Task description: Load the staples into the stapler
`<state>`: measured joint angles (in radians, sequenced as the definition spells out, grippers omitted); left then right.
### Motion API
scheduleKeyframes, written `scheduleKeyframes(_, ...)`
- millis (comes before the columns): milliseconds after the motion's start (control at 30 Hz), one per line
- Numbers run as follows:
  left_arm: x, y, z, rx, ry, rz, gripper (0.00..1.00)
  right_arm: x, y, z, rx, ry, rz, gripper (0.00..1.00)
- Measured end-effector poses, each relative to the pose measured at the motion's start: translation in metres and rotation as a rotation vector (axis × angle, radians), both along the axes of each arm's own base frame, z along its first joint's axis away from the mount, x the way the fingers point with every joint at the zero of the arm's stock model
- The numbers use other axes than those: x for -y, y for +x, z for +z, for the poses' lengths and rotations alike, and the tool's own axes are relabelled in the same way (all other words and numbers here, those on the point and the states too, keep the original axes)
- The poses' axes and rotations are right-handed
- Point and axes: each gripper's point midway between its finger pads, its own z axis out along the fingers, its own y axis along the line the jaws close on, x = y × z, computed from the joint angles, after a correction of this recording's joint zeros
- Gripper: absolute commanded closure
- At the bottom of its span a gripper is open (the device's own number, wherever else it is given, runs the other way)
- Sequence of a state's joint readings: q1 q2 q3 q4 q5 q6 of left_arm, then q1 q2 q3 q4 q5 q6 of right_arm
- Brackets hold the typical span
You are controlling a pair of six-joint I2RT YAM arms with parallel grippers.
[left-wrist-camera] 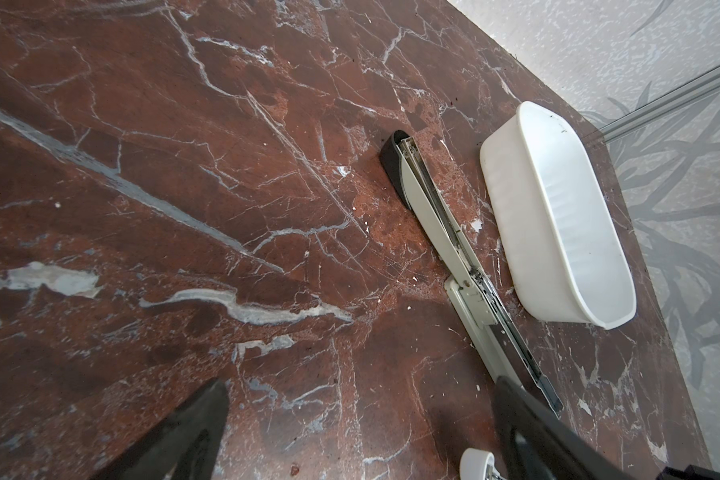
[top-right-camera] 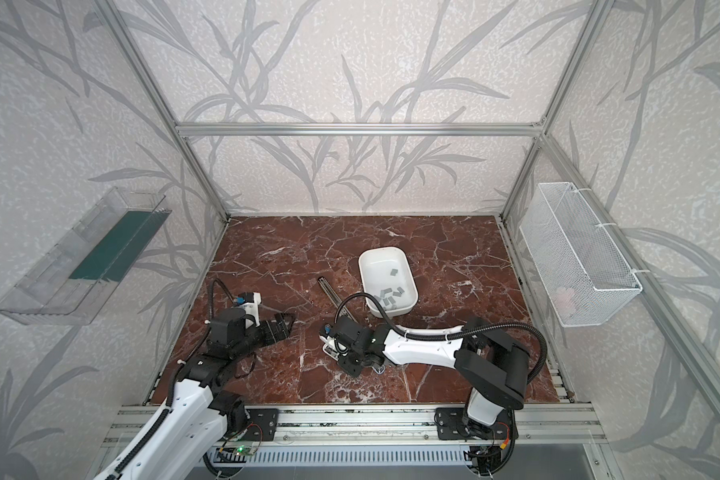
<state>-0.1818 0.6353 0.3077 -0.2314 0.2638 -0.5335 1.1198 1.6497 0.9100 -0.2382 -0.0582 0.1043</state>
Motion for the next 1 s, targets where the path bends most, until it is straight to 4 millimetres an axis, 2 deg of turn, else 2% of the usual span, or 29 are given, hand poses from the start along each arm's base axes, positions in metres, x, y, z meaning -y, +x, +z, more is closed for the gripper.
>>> scheduleKeyframes(767,0.000,0.000,0.000,0.000,0.000,0.000,0.01,0.000,0.002,0.002,-0.016,-0.001,-0.045,0.89)
scheduleKeyframes(1000,0.000,0.000,0.000,0.000,0.000,-0.001,0.01,-0.007,0.012,0.020,-0.028,-0.005,-0.136,0.90)
